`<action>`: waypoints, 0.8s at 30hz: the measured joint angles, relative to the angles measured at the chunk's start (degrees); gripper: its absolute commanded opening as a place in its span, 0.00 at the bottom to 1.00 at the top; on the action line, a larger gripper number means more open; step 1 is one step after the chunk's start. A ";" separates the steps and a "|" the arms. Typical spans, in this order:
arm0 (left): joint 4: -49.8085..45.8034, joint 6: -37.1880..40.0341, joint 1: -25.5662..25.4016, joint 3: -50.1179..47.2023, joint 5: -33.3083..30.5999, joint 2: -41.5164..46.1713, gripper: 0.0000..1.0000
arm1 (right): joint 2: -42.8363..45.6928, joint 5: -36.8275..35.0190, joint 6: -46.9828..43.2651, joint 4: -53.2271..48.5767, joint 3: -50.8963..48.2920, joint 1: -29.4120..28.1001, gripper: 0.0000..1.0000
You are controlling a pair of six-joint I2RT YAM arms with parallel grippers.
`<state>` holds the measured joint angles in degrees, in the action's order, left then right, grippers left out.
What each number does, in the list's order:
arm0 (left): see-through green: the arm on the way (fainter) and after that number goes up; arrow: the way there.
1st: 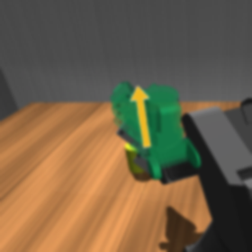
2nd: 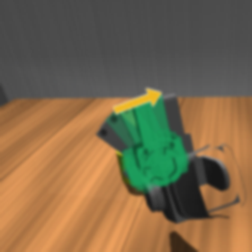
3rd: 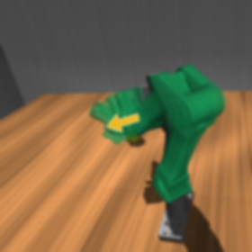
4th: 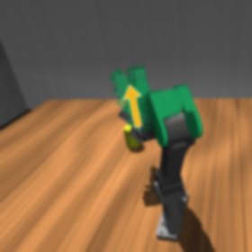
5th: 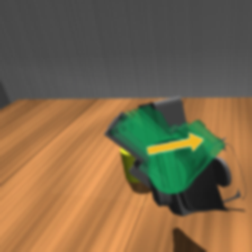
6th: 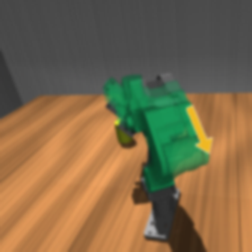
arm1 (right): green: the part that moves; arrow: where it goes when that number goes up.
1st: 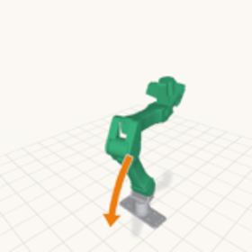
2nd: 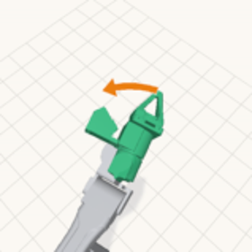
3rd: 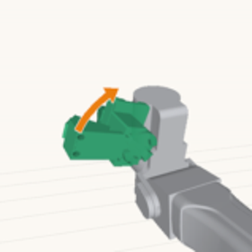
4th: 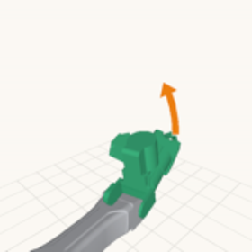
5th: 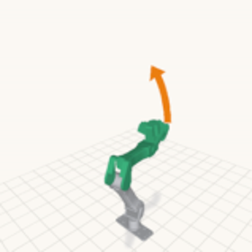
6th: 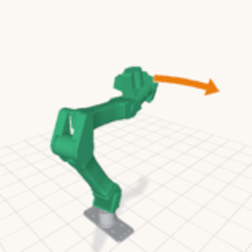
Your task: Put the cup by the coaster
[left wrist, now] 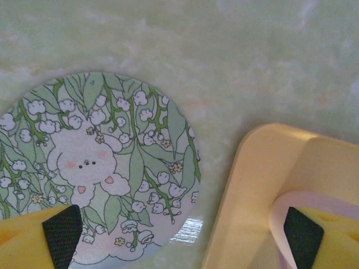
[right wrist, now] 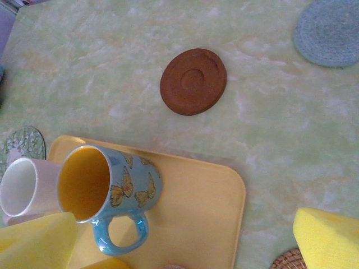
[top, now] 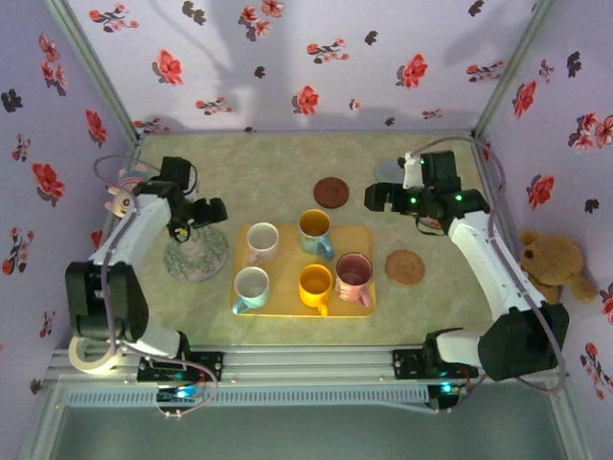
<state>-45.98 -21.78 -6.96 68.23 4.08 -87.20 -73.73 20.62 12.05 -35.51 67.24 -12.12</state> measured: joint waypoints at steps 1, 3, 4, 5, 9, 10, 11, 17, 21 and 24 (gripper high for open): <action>-0.76 0.02 -0.57 0.85 -0.48 -1.60 0.95 | -0.74 0.37 0.00 0.00 0.68 -0.11 1.00; -1.79 0.00 -1.46 2.01 -1.38 -4.22 0.95 | -1.95 0.98 0.00 0.02 1.55 -0.50 1.00; -2.34 0.00 -1.86 2.43 -1.77 -5.55 0.94 | -2.54 1.36 0.00 0.09 1.81 -0.83 1.00; -2.71 0.00 -2.19 2.67 -2.03 -6.47 0.94 | -2.91 1.64 0.00 0.09 1.95 -1.20 1.00; -4.31 -0.02 -2.93 4.17 -2.56 -10.60 0.90 | -3.89 2.14 0.63 1.22 1.95 -3.26 1.00; -4.79 -0.04 -2.95 4.68 -2.56 -11.67 0.89 | -4.04 2.16 1.16 2.01 1.92 -3.78 1.00; -5.14 -0.13 -2.97 5.09 -2.58 -12.52 0.87 | -4.17 2.19 1.68 2.89 1.88 -4.24 1.00; -6.80 -0.76 -3.34 7.19 -3.96 -16.70 0.80 | -5.20 1.99 4.72 9.86 1.16 -7.17 1.00; -7.04 -1.73 -3.39 7.23 -5.81 -17.25 0.79 | -6.47 1.03 5.55 12.35 1.16 -8.63 1.00; -7.04 -1.97 -3.50 7.87 -6.10 -18.27 0.79 | -6.97 0.31 5.81 13.05 1.18 -9.05 1.00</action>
<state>-53.01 -23.75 -10.46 76.09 -2.02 -105.47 -80.71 20.93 17.87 -22.46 68.42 -21.17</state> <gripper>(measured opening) 0.794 0.996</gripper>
